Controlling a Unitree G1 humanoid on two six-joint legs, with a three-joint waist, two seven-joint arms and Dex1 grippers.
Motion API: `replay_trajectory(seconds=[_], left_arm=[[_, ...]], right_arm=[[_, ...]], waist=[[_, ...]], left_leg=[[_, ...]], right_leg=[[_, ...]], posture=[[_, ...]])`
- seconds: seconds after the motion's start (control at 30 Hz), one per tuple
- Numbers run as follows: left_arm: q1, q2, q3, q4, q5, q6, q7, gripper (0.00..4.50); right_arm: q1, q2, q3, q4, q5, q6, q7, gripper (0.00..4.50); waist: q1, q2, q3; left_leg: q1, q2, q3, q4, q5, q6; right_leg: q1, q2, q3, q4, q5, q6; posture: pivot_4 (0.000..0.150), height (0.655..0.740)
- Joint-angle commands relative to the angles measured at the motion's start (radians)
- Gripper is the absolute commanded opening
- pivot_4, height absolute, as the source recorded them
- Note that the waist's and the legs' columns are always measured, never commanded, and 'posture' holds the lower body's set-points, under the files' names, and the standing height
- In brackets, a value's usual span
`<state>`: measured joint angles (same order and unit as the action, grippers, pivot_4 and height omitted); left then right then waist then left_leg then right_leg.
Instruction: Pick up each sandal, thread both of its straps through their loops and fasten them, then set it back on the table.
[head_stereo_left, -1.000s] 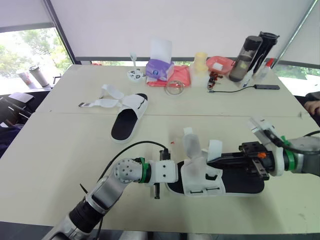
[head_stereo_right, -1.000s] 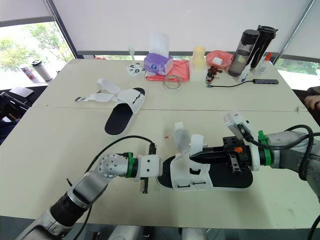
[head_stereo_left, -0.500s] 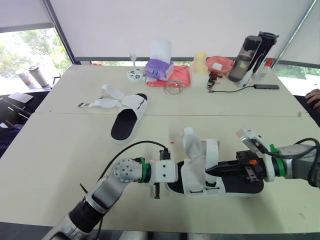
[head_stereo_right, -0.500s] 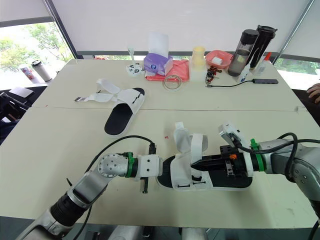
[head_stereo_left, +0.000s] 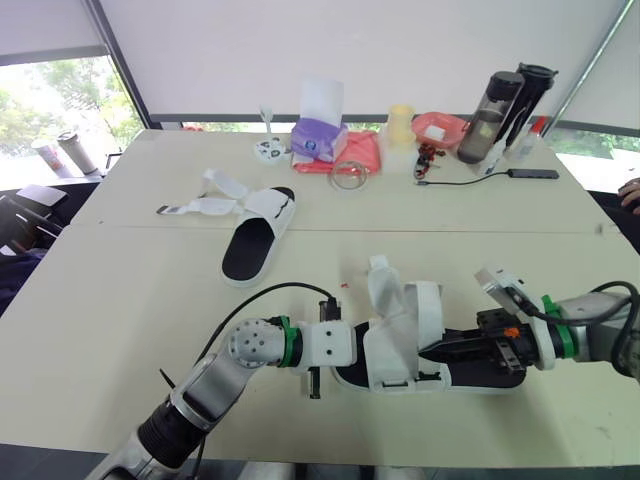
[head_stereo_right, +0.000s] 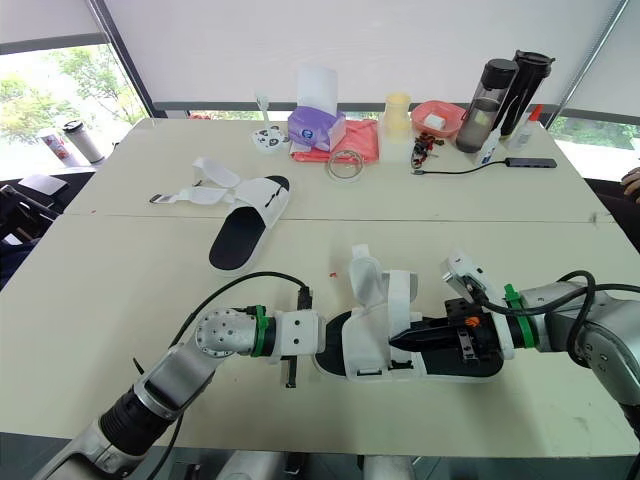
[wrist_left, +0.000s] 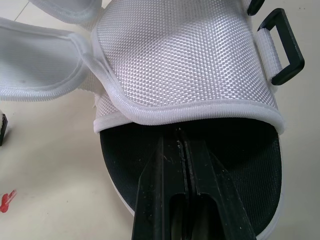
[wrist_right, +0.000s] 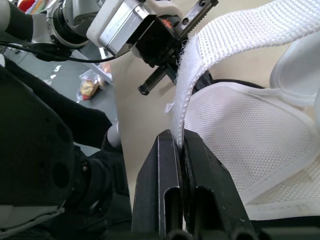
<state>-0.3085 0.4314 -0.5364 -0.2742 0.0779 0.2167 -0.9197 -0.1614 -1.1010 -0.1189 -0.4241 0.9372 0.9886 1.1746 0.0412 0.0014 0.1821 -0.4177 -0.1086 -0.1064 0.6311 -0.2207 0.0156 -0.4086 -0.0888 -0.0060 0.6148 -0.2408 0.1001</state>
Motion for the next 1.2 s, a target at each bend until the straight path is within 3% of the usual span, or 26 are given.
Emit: replay_trajectory(seconds=[0.03, 0.53, 0.83, 1.0, 1.2], left_arm=[[0.016, 0.006, -0.030, 0.012, 0.015, 0.014, -0.007, 0.00], [0.029, 0.011, -0.036, 0.002, 0.022, 0.019, 0.001, 0.00], [0.034, 0.011, -0.035, -0.003, 0.025, 0.021, 0.007, 0.00], [0.035, 0.008, -0.034, -0.003, 0.025, 0.023, 0.009, 0.00], [0.036, 0.007, -0.032, -0.004, 0.023, 0.025, 0.010, 0.00]], right_arm=[[-0.031, 0.004, -0.013, 0.009, 0.046, 0.056, -0.015, 0.05], [-0.060, 0.031, 0.061, 0.015, 0.015, 0.120, -0.059, 0.05], [-0.020, -0.016, 0.126, 0.007, -0.131, 0.011, -0.035, 0.05], [0.032, -0.013, 0.126, 0.006, -0.237, -0.156, 0.000, 0.05], [0.045, -0.004, 0.073, -0.001, -0.200, -0.172, 0.012, 0.05]], waist=[[0.000, 0.000, 0.000], [0.000, 0.000, 0.000], [0.000, 0.000, -0.003], [0.001, 0.000, -0.003], [0.001, 0.000, -0.003]], left_leg=[[0.000, 0.000, 0.000, 0.000, 0.000, 0.000], [0.000, 0.000, 0.000, 0.000, 0.000, 0.000], [0.000, 0.000, 0.000, 0.000, 0.000, 0.000], [0.000, 0.000, 0.000, 0.000, 0.000, 0.000], [0.001, 0.000, 0.000, 0.000, 0.000, 0.000]], right_leg=[[0.000, 0.000, 0.000, 0.000, 0.000, 0.000], [0.000, 0.000, 0.000, 0.000, 0.000, 0.000], [0.000, 0.000, 0.000, 0.000, 0.000, 0.000], [0.000, 0.000, 0.000, 0.000, 0.000, 0.000], [0.001, 0.000, 0.000, 0.000, 0.000, 0.000]], posture=[[0.150, 0.7400], [0.150, 0.7400], [0.150, 0.7400], [0.150, 0.7400], [0.150, 0.7400]])
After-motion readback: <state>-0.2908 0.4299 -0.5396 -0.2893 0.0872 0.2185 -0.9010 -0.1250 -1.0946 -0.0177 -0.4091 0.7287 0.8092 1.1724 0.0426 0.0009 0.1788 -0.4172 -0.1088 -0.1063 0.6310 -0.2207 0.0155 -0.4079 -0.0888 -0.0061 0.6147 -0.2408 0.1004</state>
